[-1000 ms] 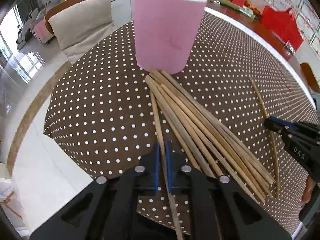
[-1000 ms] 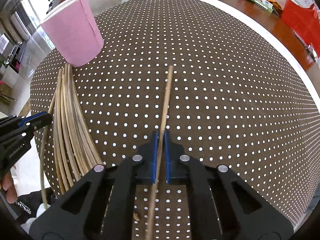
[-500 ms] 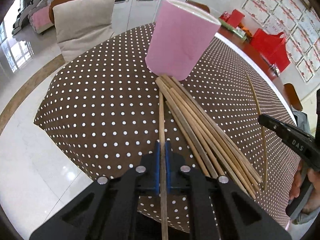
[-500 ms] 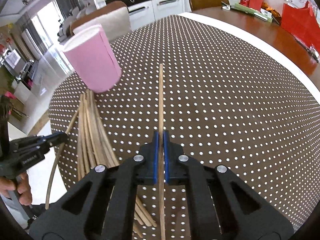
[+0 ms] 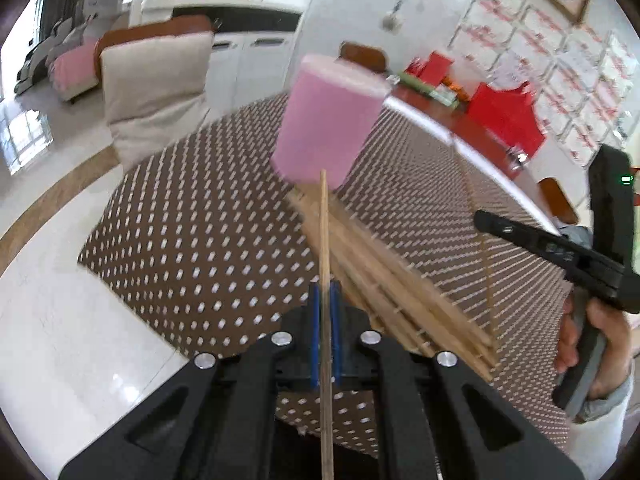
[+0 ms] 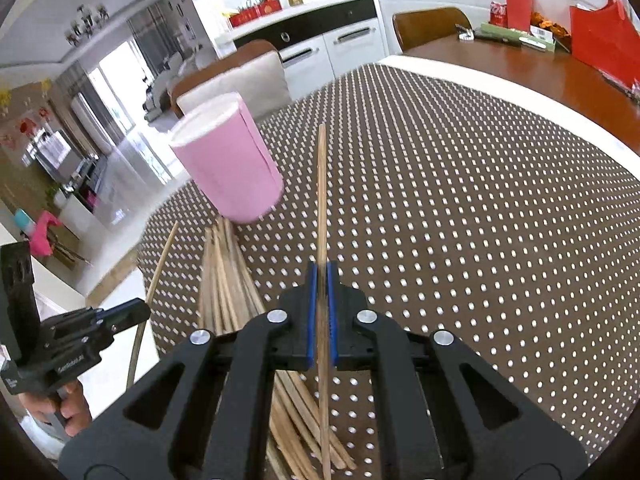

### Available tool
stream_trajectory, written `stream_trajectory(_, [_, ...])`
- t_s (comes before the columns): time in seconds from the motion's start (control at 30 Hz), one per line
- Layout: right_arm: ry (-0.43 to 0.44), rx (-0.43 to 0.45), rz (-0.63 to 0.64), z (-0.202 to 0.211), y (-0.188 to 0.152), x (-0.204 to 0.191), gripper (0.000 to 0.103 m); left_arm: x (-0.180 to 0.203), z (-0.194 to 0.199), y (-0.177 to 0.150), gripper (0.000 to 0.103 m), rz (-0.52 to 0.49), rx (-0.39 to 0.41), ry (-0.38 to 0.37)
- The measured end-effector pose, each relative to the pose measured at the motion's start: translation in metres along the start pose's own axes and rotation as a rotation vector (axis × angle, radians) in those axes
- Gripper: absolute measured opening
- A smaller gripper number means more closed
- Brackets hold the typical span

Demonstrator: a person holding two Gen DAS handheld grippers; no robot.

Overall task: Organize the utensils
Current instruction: 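Lift the chopstick with the right gripper toward the pink cup while the left gripper carries its chopstick there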

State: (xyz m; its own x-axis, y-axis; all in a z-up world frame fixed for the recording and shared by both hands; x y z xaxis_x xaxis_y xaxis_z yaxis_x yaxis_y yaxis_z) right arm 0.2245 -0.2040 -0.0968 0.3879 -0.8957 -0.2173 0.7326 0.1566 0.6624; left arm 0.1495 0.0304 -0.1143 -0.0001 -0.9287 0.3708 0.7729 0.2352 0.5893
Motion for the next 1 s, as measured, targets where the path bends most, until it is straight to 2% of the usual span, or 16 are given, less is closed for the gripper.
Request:
stream_trajectory(0.17, [0.041, 0.095, 0.012, 0.016, 0.026, -0.013, 0.005, 0.025, 0.026, 0.032, 0.005, -0.066, 0.143, -0.088])
stream_trajectory(0.27, [0.062, 0.155, 0.030, 0.027, 0.048, -0.026, 0.005, 0.043, 0.043, 0.065, 0.005, -0.109, 0.258, -0.132])
stream_trajectory(0.53, [0.090, 0.332, 0.064, 0.055, 0.120, -0.049, 0.005, 0.080, 0.068, 0.137, 0.005, -0.169, 0.543, -0.202])
stream_trajectory(0.8, [0.109, 0.376, 0.102, 0.052, 0.169, -0.063, 0.005, 0.082, 0.061, 0.184, 0.005, -0.145, 0.712, -0.199])
stream_trajectory(0.9, [0.112, 0.392, 0.113, 0.051, 0.180, -0.066, 0.005, 0.083, 0.057, 0.193, 0.005, -0.147, 0.795, -0.177])
stream_trajectory(1.0, [0.121, 0.394, 0.117, 0.048, 0.184, -0.069, 0.005, 0.079, 0.047, 0.199, 0.005, -0.136, 0.831, -0.173])
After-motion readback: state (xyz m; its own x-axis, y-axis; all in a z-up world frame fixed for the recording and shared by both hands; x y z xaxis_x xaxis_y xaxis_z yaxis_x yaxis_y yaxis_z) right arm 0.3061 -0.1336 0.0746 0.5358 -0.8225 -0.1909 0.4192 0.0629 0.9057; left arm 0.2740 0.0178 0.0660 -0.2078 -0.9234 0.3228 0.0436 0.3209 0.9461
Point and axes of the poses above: each gripper's, at about its wrist camera, not at the fingertips, and z roughly against the way its jaws point, x to its right, y to its top, the point moved 1 cm from there along -z, roughly the way its jaws point, and after that the axes turned 5 degrees about z, right-handed, at the moved point
